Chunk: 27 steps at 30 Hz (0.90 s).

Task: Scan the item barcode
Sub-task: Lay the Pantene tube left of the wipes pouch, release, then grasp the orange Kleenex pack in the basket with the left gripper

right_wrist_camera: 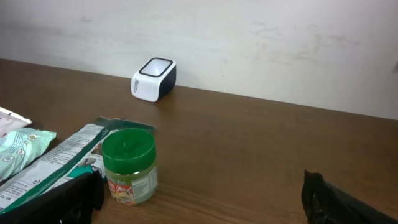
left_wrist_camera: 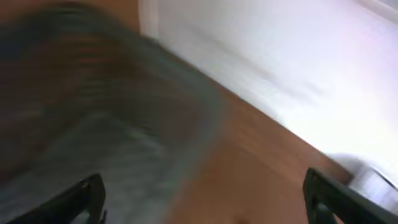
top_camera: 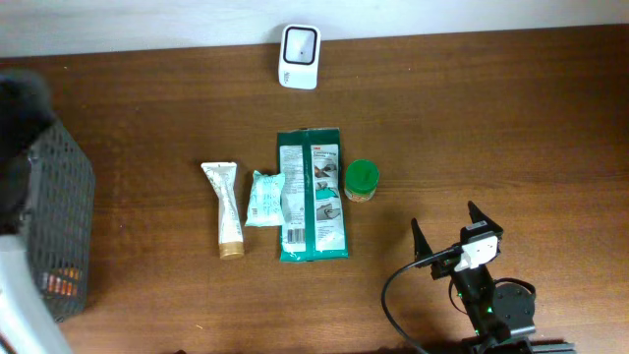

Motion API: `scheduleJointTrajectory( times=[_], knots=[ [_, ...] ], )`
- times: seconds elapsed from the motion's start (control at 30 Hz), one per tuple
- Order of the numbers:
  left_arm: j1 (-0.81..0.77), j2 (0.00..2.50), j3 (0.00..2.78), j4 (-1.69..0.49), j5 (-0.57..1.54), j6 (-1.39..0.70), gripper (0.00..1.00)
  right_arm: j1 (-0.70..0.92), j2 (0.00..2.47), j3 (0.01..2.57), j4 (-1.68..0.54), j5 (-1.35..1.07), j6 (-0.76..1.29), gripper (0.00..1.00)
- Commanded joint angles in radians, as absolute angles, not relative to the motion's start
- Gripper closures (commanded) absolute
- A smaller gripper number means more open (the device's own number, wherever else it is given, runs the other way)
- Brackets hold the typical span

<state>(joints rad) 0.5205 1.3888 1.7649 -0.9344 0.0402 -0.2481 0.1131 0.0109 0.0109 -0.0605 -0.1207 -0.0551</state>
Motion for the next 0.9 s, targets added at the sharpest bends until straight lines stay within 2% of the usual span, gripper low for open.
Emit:
scheduleJointTrajectory(
  times=[0.0, 0.13, 0.37, 0.6, 0.77, 0.83, 0.87],
  knots=[
    [0.709, 1.428, 1.753, -0.981, -0.075, -0.304, 0.15, 0.117, 0.003, 0.006, -0.064, -0.12, -0.047, 0.02],
    [0.799, 1.577, 1.668, -1.035, -0.076, -0.33, 0.24, 0.117, 0.003, 0.006, -0.064, -0.12, -0.047, 0.02],
    [0.819, 1.747, 1.557, -1.039, -0.08, -0.329, 0.25, 0.117, 0.003, 0.006, -0.064, -0.12, -0.047, 0.02],
    [0.819, 1.838, 1.345, -0.942, -0.139, -0.39, 0.34, 0.117, 0.003, 0.006, -0.064, -0.12, -0.047, 0.02],
    [0.819, 1.904, 1.26, -0.864, -0.15, -0.39, 0.49, 0.117, 0.003, 0.006, -0.064, -0.12, -0.047, 0.01],
    [0.819, 1.917, 1.257, -0.857, -0.155, -0.39, 0.62, 0.117, 0.003, 0.006, -0.064, -0.12, -0.047, 0.02],
    [0.819, 1.919, 1.257, -0.854, -0.155, -0.389, 0.78, 0.117, 0.003, 0.006, -0.064, -0.12, -0.047, 0.02]
  ],
)
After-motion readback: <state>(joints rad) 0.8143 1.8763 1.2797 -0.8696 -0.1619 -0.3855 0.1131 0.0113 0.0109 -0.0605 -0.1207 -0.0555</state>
